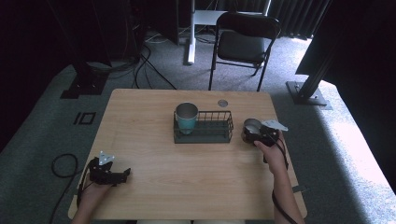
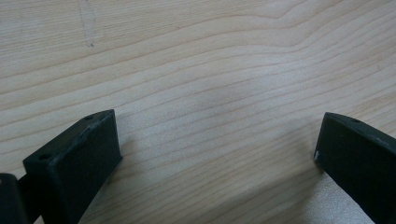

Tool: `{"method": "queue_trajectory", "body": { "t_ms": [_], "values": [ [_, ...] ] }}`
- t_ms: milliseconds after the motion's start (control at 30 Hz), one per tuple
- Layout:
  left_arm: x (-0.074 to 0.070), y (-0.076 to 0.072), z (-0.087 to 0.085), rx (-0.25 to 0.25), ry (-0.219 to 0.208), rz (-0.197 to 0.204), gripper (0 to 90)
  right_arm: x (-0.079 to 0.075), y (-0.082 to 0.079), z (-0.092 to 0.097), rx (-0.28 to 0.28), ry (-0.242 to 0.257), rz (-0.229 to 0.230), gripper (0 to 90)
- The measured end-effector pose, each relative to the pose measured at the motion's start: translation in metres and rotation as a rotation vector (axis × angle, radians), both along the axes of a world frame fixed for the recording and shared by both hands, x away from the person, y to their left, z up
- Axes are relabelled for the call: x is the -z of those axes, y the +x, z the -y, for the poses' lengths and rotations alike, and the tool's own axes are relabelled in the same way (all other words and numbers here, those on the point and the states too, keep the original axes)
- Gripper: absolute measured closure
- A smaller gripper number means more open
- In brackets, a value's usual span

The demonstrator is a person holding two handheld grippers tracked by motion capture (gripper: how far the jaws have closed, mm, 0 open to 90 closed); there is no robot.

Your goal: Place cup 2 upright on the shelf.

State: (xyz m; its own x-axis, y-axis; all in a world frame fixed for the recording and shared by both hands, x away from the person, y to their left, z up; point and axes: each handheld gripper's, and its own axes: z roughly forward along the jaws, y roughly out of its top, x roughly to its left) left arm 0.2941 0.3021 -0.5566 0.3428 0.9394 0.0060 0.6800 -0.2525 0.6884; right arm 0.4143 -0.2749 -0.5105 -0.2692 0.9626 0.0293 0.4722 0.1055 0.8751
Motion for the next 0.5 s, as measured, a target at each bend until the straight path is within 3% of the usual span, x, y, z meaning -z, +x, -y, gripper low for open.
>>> {"method": "queue_trajectory", "body": {
  "t_ms": [500],
  "values": [
    [0.000,0.000,0.000,0.000,0.000,0.000,0.7,0.009,0.011,-0.006,0.024,-0.006,-0.008,11.6]
  ]
}}
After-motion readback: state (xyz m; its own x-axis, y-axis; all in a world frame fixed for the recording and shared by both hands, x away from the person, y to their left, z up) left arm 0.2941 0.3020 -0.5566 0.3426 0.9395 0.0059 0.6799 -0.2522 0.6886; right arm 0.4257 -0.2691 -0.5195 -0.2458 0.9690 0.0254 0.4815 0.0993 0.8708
